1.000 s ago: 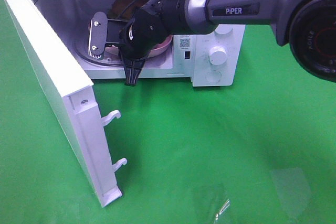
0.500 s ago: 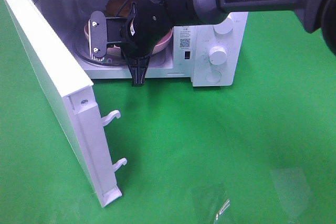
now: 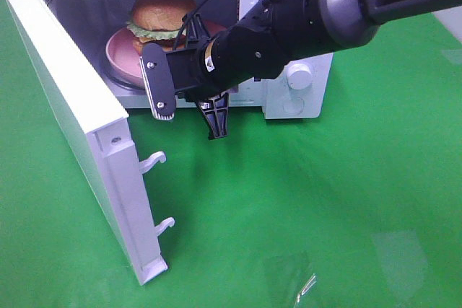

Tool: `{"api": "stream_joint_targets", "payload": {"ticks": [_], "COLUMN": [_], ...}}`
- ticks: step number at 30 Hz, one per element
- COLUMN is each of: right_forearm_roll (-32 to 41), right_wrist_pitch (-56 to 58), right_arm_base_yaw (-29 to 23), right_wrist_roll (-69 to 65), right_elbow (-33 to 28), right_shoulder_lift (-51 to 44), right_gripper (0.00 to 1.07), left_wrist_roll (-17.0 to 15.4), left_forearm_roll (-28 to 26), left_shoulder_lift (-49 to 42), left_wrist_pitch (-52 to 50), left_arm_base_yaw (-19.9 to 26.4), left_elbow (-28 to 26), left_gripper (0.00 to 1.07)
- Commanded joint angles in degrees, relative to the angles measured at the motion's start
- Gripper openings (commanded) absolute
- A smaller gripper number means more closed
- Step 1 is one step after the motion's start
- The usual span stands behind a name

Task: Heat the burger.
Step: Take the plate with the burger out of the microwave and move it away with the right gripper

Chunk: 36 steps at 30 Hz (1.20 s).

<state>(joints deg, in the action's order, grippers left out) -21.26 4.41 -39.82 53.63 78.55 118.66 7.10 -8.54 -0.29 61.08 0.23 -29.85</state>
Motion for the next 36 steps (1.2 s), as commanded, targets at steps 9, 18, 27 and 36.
{"api": "stream_joint_targets", "payload": {"ticks": [9, 18, 27, 36], "right_forearm_roll": [-0.92, -0.92, -0.46, -0.46], "right_wrist_pitch": [-11.46, -14.15, -14.73, -13.64], "right_arm_base_yaw": [0.52, 0.57, 2.46, 2.58], "right_wrist_roll": [0.92, 0.92, 0.92, 2.01], "right_elbow": [-11.69, -20.28, -27.79, -37.3], "right_shoulder_lift": [-6.88, -12.09, -18.45, -28.3], "right_gripper": [0.0, 0.0, 0.0, 0.0], "left_wrist_roll": [-0.29, -0.29, -0.29, -0.29], "left_forearm_roll": [0.11, 0.11, 0.11, 0.11], "left_shoulder_lift": [-0.23, -0.23, -0.23, -0.23], "left_wrist_pitch": [-0.17, -0.17, -0.17, -0.17], "left_arm_base_yaw": [0.17, 0.17, 0.17, 0.17], "left_elbow": [0.06, 0.06, 0.06, 0.06], "left_gripper": [0.93, 0.93, 0.93, 0.93]}}
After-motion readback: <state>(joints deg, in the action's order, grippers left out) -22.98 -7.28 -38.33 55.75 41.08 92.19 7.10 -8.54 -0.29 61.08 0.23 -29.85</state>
